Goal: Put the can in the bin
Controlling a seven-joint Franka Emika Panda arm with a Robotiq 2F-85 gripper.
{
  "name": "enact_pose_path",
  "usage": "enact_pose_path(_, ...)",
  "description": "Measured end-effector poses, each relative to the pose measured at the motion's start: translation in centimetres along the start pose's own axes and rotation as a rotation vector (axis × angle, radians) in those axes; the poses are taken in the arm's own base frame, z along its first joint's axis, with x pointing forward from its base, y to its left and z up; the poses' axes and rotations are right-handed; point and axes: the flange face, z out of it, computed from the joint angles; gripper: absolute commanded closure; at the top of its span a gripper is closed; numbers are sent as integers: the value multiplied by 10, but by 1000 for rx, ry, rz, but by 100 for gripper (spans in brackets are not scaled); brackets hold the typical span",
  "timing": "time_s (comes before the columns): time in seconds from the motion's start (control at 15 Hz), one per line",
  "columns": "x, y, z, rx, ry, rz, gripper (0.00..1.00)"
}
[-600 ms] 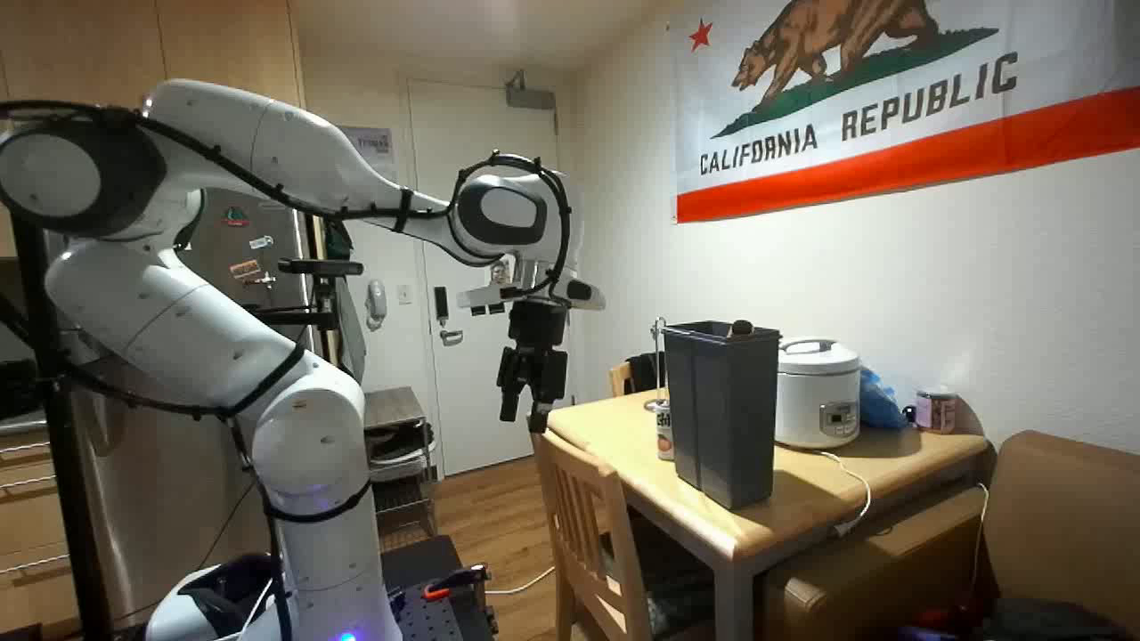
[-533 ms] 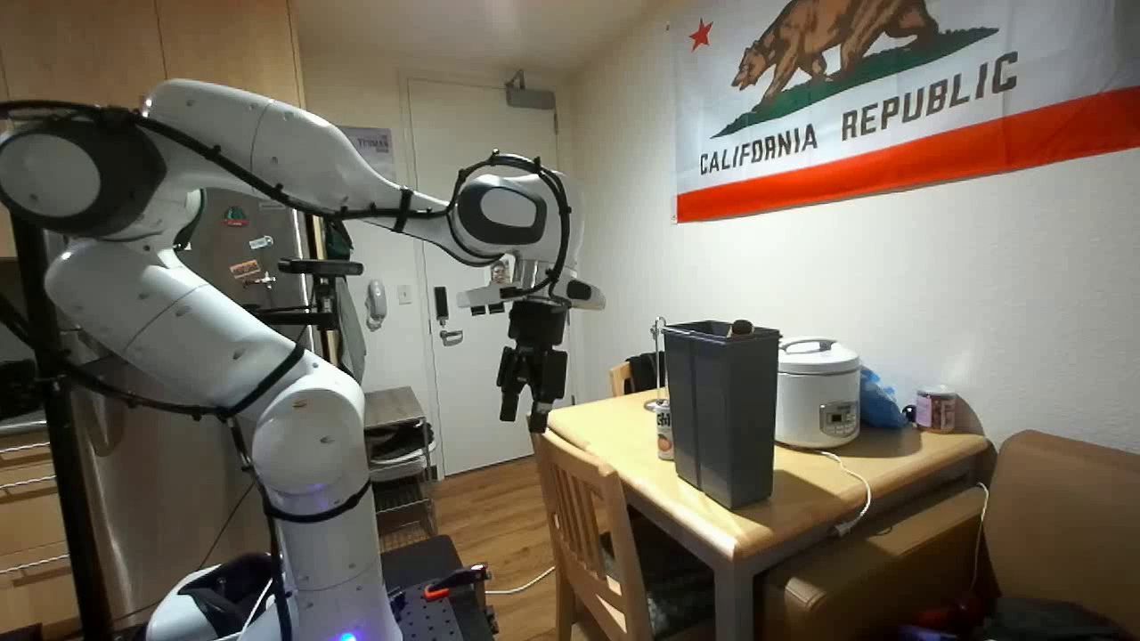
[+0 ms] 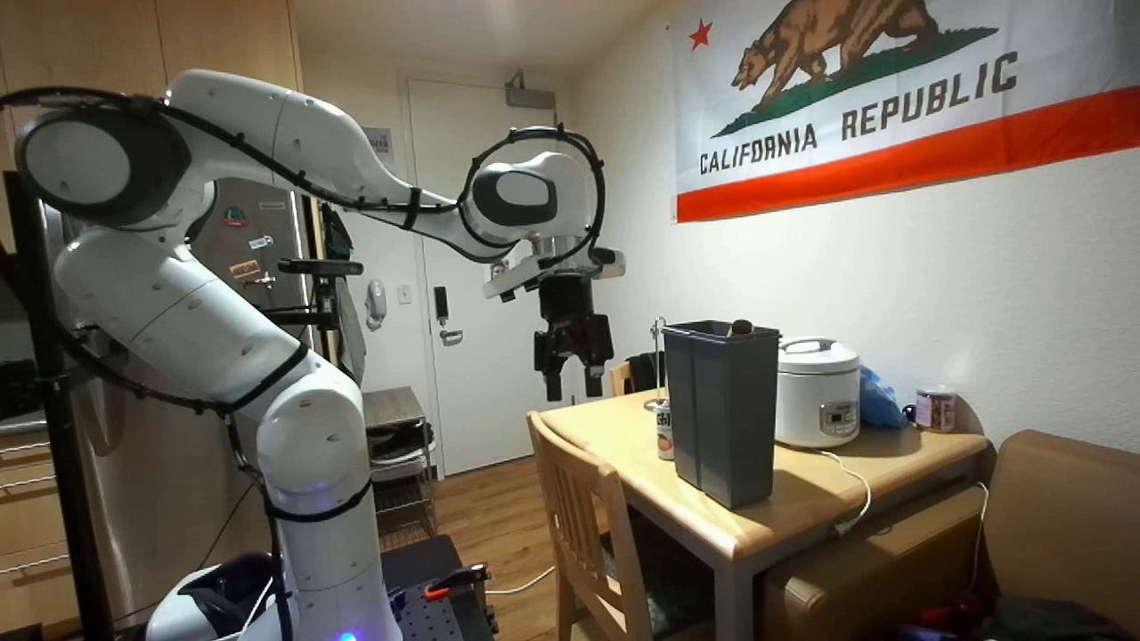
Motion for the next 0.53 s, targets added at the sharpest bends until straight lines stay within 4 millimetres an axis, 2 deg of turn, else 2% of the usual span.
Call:
enact_pose_path(0.13, 18, 4, -19, -79, 69, -46, 0)
enact_pose_path(0.27, 35, -1, -38, -154, 123, -99, 0)
enact_pose_path(0.53, 61, -39, -68, -280, 191, -260, 0)
